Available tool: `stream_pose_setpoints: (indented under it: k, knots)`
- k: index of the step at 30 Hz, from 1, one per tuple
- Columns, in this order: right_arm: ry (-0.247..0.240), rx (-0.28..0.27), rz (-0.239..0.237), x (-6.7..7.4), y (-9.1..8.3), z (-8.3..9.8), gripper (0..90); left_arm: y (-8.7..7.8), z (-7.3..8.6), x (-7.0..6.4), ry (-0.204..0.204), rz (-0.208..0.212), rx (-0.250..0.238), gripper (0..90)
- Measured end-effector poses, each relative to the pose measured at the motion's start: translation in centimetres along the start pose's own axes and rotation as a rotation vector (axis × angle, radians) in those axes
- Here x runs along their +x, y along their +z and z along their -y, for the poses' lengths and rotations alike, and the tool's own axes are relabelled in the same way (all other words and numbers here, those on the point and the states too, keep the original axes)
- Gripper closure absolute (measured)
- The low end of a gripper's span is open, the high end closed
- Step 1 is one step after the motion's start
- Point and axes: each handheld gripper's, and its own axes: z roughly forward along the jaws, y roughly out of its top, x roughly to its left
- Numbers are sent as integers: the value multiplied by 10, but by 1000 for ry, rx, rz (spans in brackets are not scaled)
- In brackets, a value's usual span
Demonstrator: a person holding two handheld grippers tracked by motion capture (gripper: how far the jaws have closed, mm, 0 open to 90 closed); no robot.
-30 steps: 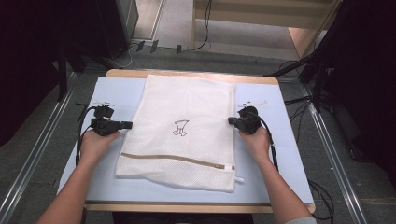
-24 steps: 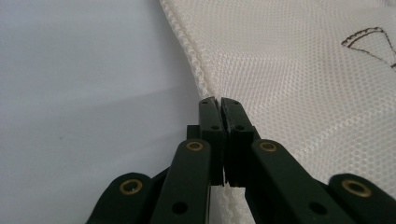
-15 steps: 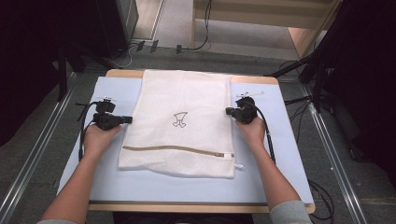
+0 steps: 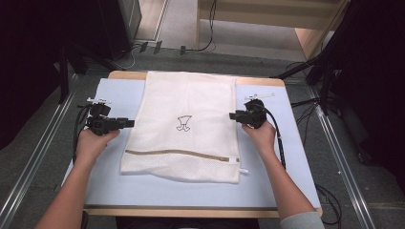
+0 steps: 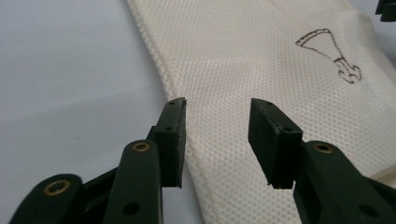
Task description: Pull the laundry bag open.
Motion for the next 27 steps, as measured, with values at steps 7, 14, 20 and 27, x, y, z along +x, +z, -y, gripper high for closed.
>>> stream_pose_setpoints:
  k: [7, 14, 20, 27]
  knots:
    - [4, 29, -28, 2, -6, 1, 579, 1, -2, -16, 41, 43, 27, 508]
    - [-31, 21, -38, 11, -14, 4, 568, 0, -1, -25, 68, 48, 30, 455]
    - [-31, 11, -58, 17, -23, 7, 562, 0, -2, -35, 84, 54, 24, 420]
    - [-49, -1, -71, 26, -35, 15, 557, 1, -3, -49, 119, 66, 24, 398]
